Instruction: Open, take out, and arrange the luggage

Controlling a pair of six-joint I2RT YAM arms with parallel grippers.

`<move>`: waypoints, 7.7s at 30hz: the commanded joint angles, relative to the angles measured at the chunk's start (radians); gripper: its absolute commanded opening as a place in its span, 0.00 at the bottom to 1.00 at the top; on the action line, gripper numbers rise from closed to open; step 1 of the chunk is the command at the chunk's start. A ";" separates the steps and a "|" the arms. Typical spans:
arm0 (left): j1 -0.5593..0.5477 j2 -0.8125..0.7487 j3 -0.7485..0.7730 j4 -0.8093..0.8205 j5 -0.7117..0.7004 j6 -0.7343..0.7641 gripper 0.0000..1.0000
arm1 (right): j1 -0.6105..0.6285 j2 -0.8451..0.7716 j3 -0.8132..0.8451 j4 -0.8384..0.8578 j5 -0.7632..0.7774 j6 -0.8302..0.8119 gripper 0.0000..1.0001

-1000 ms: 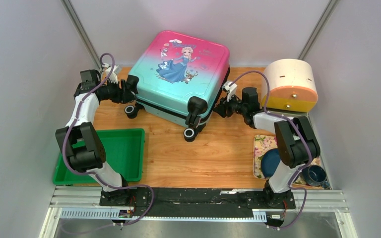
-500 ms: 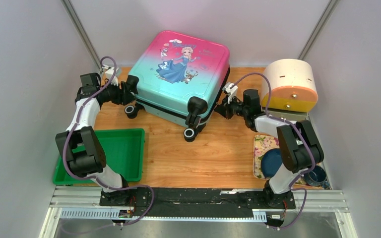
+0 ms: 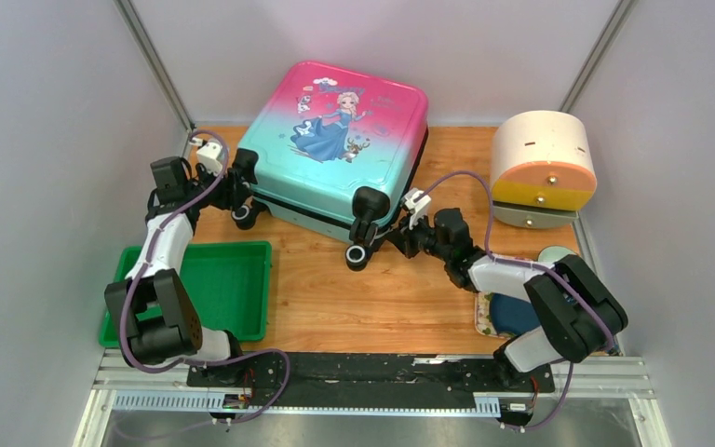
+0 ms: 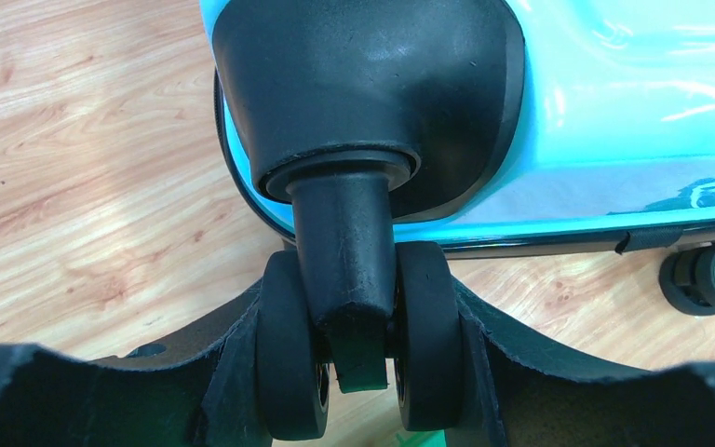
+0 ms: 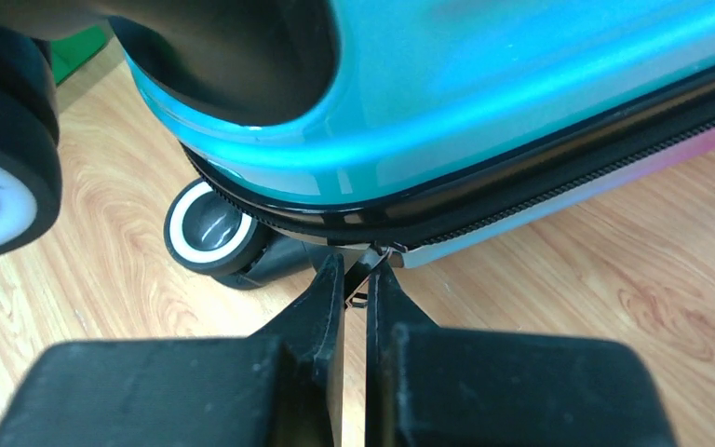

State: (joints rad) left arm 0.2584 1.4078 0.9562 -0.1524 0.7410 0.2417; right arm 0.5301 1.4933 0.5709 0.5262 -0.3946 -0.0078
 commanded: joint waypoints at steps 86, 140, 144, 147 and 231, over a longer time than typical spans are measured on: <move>-0.429 -0.326 -0.303 -0.205 0.120 -0.339 0.51 | 0.528 0.349 0.330 0.419 0.428 -0.066 0.00; -0.028 -0.596 -0.266 -0.010 -0.111 -0.688 0.83 | 0.100 -0.335 0.643 -1.376 0.516 0.259 0.92; -0.027 -0.635 -0.301 -0.038 -0.112 -0.659 0.83 | 0.100 -0.280 0.635 -1.339 0.491 0.272 0.92; -0.027 -0.670 -0.332 -0.058 -0.111 -0.634 0.84 | 0.103 -0.271 0.641 -1.316 0.464 0.276 0.91; -1.027 -0.204 -0.634 0.848 -0.976 -0.297 0.72 | -0.143 -0.071 0.682 -1.002 0.500 0.249 0.00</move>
State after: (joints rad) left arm -0.7238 1.1744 0.2726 0.5060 -0.1165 -0.1204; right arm 0.4004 1.4513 1.2354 -0.5568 0.0822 0.2211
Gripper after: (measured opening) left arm 0.706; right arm 0.543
